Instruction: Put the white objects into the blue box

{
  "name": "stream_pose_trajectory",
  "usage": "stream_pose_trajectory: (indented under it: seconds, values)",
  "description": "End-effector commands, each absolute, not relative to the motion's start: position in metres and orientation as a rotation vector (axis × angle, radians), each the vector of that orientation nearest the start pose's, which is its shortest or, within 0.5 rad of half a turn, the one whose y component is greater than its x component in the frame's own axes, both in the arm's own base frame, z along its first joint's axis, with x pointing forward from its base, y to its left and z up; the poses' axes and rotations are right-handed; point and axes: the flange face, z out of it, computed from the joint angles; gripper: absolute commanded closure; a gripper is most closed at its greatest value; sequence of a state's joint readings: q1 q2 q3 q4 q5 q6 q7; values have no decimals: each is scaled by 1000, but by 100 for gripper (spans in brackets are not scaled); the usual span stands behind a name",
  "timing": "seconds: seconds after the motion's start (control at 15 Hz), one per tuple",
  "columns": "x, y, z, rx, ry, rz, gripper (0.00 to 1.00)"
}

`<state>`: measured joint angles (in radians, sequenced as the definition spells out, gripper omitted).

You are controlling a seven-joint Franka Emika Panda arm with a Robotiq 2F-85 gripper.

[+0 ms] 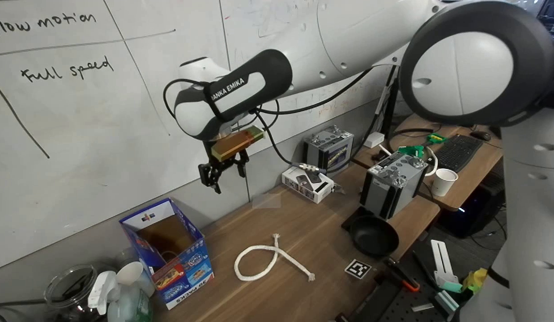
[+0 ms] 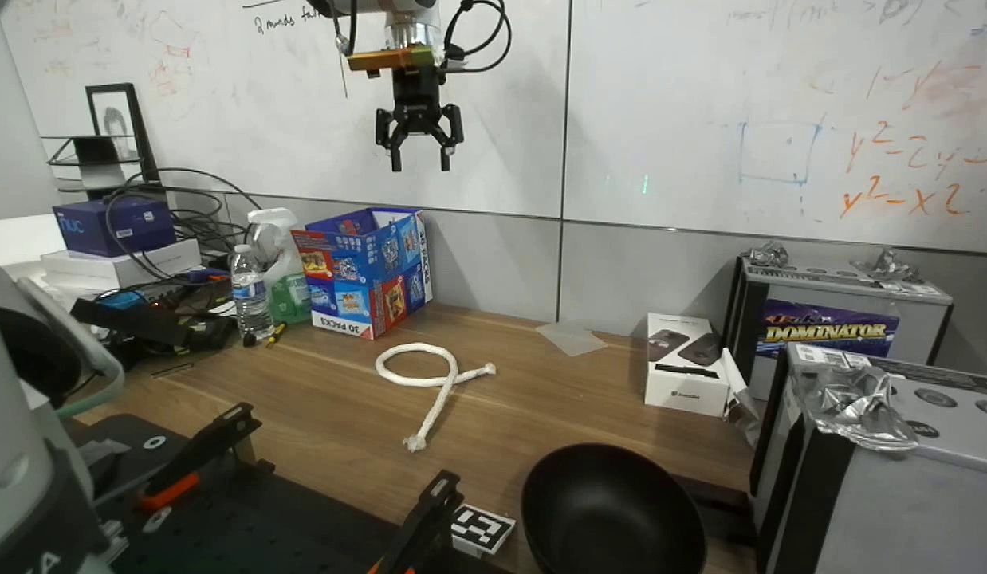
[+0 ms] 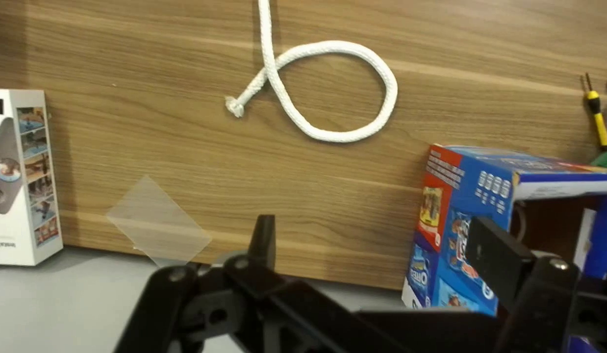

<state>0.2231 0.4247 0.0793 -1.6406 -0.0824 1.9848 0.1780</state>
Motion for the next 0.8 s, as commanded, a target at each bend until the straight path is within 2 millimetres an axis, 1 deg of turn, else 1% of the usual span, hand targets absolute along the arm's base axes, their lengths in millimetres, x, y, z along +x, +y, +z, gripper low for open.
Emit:
stream_pose_trajectory:
  seconds: [0.0,0.13,0.33,0.47,0.73]
  values:
    - [607,147,335,-3184,-227,106,0]
    - [600,125,309,-3154,-188,131,0]
    - [581,102,272,-3109,-114,97,0]
    - [566,96,246,-3081,-77,65,0]
    - [542,94,199,-3038,-68,18,0]
